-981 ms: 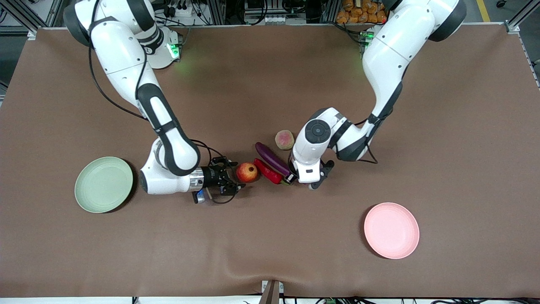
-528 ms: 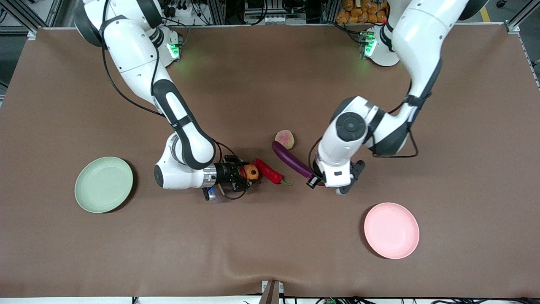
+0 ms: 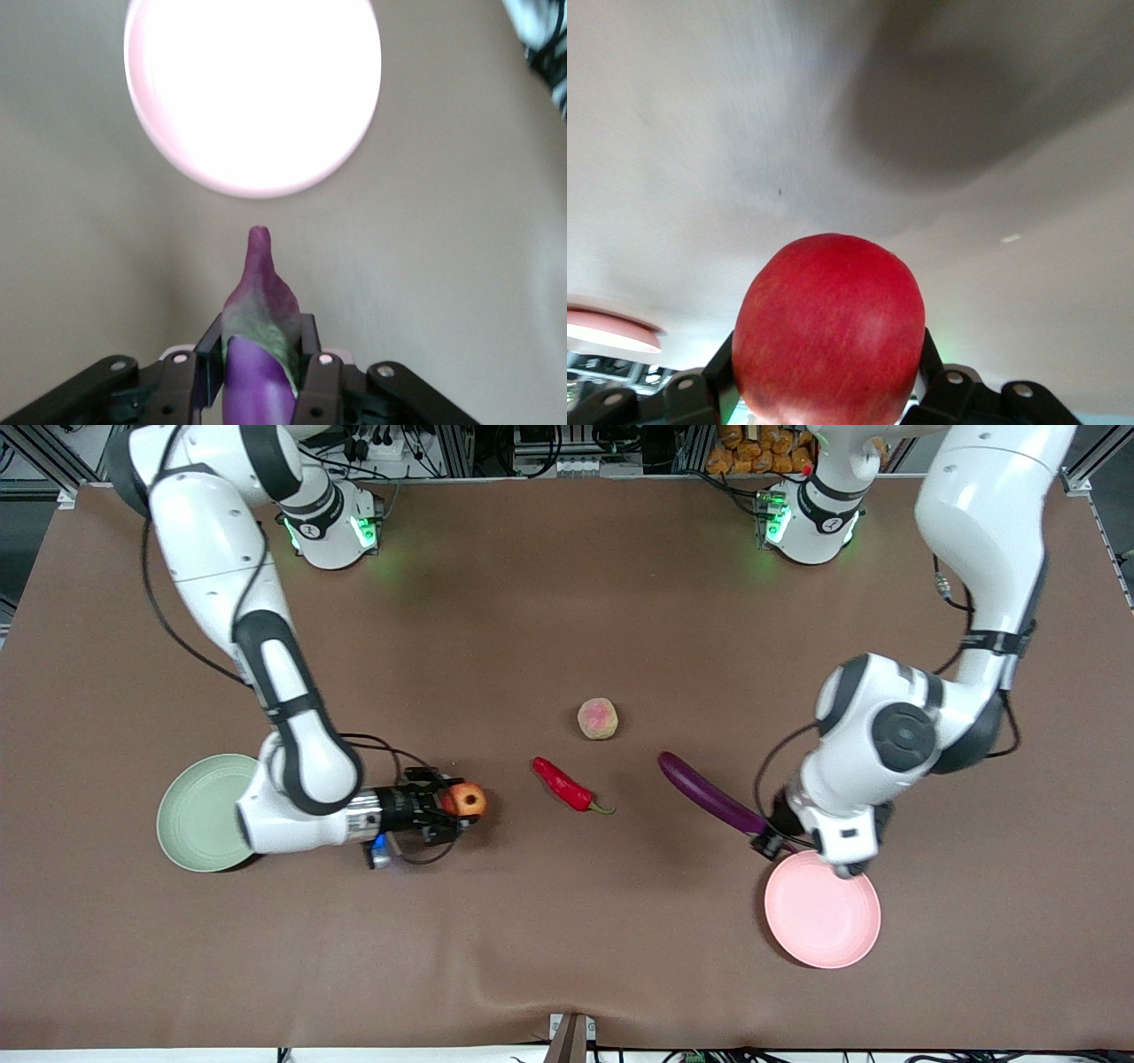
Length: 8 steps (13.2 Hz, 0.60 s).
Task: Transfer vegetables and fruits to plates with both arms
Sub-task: 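Carry the apple to the green plate while the left gripper carries the eggplant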
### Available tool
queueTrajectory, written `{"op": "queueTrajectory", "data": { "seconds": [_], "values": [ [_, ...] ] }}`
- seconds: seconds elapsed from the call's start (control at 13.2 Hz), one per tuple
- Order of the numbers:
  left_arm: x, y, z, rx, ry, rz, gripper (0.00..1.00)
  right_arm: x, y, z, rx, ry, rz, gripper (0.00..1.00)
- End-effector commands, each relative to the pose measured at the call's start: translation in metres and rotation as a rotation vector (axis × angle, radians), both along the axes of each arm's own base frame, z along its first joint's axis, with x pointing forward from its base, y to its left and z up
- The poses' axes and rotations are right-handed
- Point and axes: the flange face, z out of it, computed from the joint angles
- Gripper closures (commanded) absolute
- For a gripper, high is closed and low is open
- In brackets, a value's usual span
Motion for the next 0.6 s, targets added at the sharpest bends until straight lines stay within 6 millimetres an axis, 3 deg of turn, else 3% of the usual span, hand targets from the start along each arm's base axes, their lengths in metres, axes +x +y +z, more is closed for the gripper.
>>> {"op": "queueTrajectory", "data": {
  "seconds": [0.0,0.08,0.3,0.53],
  "values": [
    [0.031,0.067,-0.024,-0.016,-0.008,-0.125,1.00,0.004,-0.056,0.053,-0.019,-0.088,0.119,0.46],
    [0.041,0.091,-0.027,-0.012,-0.021,-0.151,1.00,0.006,-0.083,0.062,-0.016,-0.125,0.177,0.45],
    [0.054,0.135,-0.038,0.010,-0.038,-0.184,1.00,0.009,-0.147,0.082,-0.051,-0.182,0.363,0.44],
    [0.066,0.150,-0.060,0.011,-0.052,-0.183,1.00,0.010,-0.165,0.089,-0.168,-0.248,0.576,0.43]
  ]
}}
